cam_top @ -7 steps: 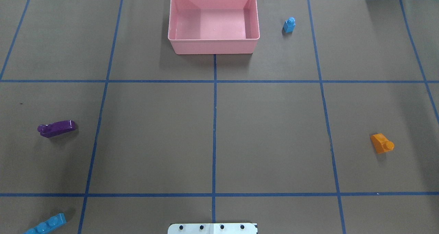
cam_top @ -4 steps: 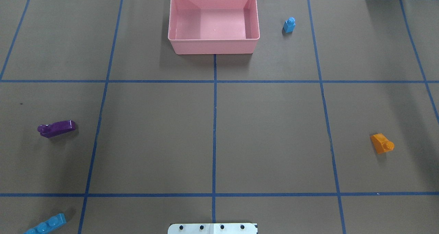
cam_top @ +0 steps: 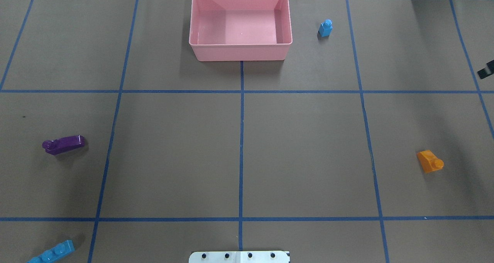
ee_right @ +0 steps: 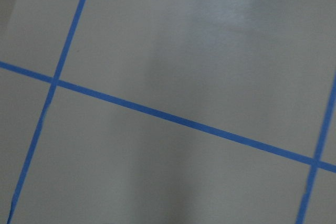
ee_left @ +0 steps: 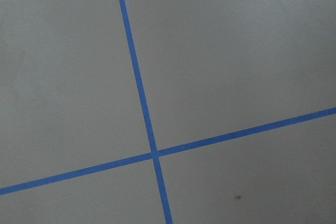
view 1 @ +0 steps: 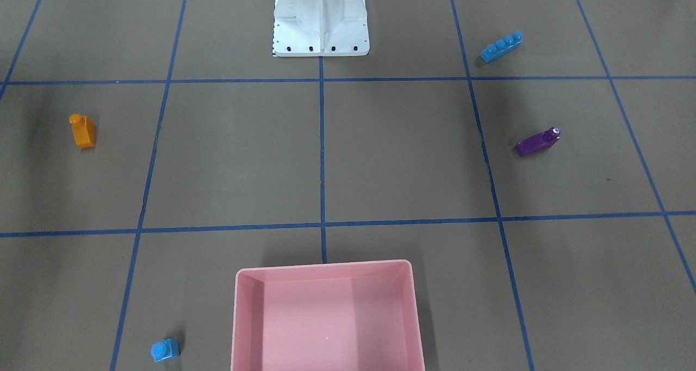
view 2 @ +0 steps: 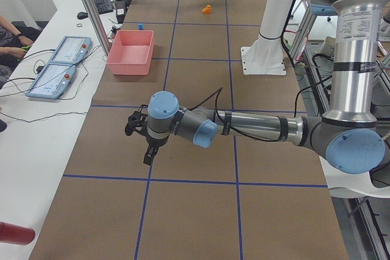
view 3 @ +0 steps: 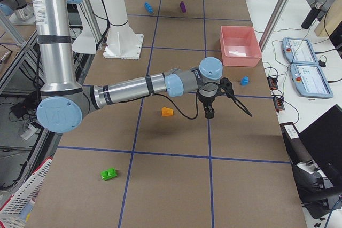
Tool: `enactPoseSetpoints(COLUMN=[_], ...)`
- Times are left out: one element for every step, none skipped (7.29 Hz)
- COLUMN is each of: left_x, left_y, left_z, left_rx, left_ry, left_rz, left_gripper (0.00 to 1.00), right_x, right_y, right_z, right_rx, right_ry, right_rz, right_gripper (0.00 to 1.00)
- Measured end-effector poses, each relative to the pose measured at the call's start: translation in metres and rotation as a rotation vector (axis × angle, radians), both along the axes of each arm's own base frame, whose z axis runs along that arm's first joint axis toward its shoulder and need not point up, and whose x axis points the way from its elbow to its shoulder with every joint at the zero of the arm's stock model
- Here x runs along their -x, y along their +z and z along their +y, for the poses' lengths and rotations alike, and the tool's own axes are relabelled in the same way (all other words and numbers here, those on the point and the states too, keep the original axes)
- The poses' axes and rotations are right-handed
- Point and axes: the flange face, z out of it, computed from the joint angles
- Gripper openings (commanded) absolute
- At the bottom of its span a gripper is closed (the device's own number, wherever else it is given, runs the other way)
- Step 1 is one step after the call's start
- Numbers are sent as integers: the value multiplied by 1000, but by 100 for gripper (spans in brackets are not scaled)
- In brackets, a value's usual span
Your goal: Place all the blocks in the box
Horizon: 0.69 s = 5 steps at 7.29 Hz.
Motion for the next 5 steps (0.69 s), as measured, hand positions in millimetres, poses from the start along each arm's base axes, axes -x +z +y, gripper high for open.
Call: enactPoseSetpoints(left_x=[-3, -7, -9, -10, -10], left_y=[4, 6, 7, 7, 6], left_z=[0, 1, 1, 1, 2], left_rx=[-1, -4, -7, -9, -11], left_ry=[8, 16, 21, 23, 23], left_rz=[-1, -1, -1, -1, -1], left_gripper=[100, 100, 100, 100, 100], right_x=[39, 74, 102, 118, 131], right_y=[-2, 0, 8, 23, 33], right_z=[6, 18, 38, 61, 79], right_rx=[-11, -25, -39, -36, -14], right_ry=[-41, -56, -55, -56, -60], right_rz=[13, 29, 36, 32, 28], right_gripper=[100, 100, 100, 100, 100])
